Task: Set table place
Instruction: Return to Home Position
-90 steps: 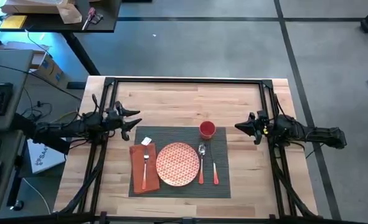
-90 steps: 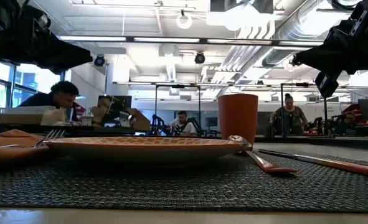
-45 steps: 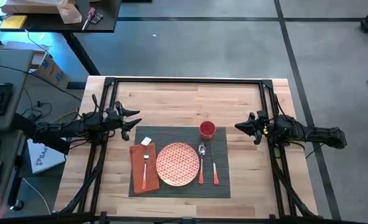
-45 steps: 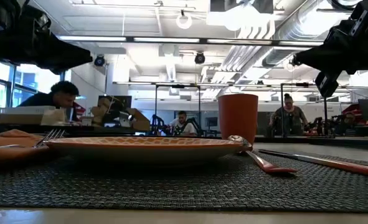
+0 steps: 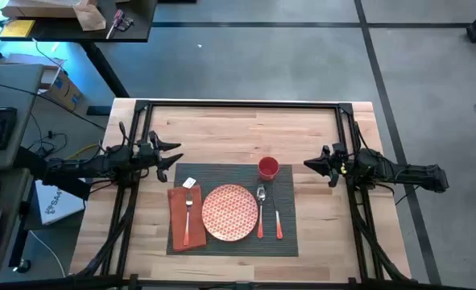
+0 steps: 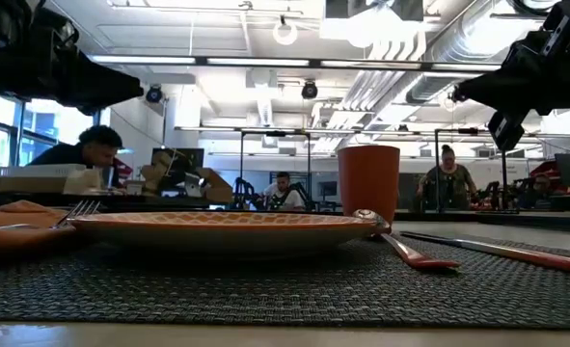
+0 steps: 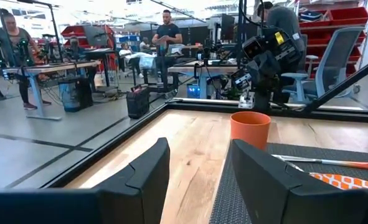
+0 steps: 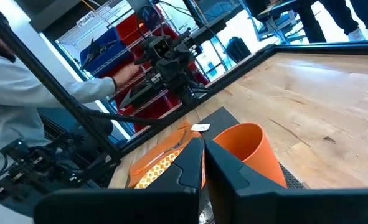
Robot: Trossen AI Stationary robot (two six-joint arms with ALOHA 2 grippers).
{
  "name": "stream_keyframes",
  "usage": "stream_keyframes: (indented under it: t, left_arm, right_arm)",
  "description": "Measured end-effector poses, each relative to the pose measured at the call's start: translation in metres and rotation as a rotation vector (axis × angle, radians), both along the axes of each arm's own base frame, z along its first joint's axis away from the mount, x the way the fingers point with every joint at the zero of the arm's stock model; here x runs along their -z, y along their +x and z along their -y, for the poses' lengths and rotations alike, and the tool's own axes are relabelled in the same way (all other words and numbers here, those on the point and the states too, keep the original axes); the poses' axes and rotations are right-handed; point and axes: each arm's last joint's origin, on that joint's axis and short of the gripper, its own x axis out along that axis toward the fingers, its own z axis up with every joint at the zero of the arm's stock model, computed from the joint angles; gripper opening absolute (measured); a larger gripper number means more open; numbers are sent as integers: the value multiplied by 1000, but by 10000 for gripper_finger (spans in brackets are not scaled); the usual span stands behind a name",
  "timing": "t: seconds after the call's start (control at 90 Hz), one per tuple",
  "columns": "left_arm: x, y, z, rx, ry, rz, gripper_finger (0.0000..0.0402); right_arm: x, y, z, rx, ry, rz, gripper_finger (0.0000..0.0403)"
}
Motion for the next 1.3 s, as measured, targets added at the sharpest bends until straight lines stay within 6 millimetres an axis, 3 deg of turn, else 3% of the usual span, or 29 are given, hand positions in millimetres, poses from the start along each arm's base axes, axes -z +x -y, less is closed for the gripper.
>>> stream_keyframes:
  t: [1.3]
  left_arm:
    - [0, 0, 4, 39, 0, 0, 157]
  right_arm:
    - [0, 0, 0, 0, -1, 0, 0]
